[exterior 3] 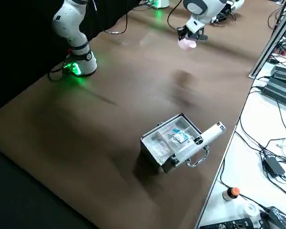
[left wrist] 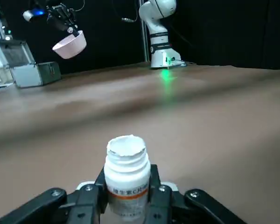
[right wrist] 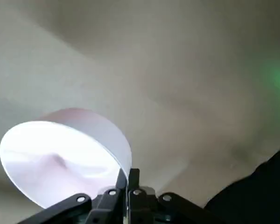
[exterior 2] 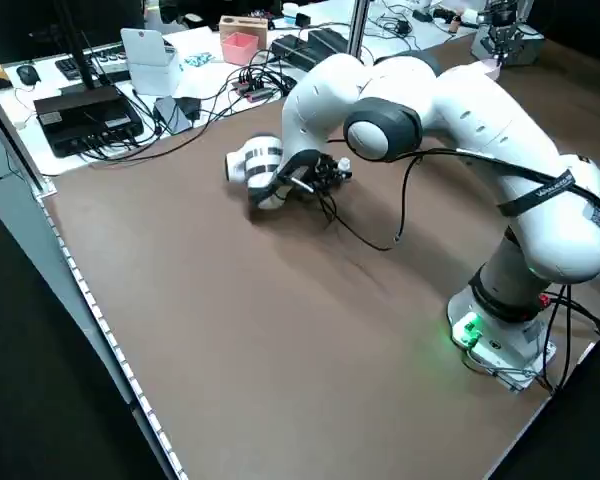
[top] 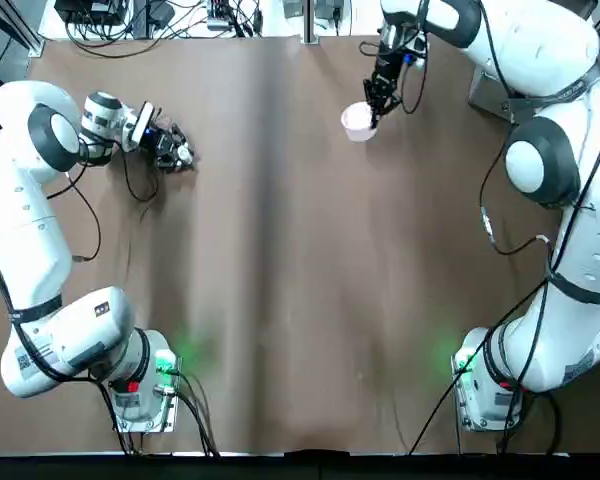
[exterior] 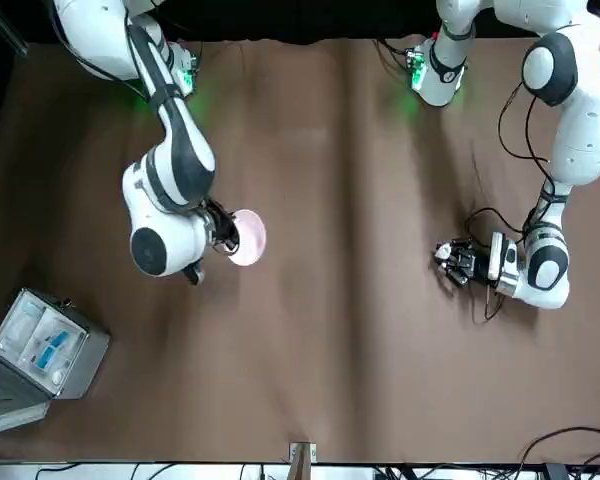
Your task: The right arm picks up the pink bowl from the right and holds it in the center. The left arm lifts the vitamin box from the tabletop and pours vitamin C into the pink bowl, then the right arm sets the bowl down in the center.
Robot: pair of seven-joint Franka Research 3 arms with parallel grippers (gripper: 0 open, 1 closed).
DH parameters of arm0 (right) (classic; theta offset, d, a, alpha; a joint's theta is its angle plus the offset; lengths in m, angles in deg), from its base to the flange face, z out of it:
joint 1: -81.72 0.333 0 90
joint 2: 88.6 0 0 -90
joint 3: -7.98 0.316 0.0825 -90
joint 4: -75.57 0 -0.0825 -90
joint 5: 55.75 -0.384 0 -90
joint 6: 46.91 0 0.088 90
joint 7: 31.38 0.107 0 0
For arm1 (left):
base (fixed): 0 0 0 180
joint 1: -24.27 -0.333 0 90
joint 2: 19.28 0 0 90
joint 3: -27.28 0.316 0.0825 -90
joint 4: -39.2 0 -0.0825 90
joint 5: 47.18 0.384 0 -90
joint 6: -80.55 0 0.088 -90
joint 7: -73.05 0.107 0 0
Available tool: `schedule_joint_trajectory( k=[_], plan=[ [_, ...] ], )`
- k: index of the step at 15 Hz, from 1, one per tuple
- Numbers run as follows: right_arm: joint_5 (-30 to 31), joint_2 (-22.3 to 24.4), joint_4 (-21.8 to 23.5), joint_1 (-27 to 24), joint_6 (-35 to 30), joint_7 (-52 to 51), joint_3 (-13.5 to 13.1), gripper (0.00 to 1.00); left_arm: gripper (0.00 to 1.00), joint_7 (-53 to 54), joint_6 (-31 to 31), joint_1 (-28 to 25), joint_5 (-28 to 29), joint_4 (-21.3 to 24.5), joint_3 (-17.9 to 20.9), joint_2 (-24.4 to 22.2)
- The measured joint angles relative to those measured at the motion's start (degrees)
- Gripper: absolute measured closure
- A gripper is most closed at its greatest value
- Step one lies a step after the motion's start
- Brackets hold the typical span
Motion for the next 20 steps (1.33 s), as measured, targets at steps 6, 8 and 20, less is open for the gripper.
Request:
schedule_joint_trajectory(
  k=[6, 8, 20],
  plan=[
    [-8.9, -4.4, -7.3, 3.0, 0.2, 9.7, 0.0, 0.97, 0.64, -0.3, -1.3, 2.3, 0.0, -1.2, -4.0, -4.1],
    [-11.8, -5.5, -7.7, 3.9, 1.2, 10.5, 0.0, 0.97, 0.64, -0.5, -3.4, 2.5, 0.0, -1.3, -6.4, -4.5],
    [-16.0, -12.0, -16.4, 6.1, 5.5, 19.4, 0.1, 0.97, 0.64, -11.5, -20.8, 6.8, 0.7, -1.7, -23.1, -12.5]
  ],
)
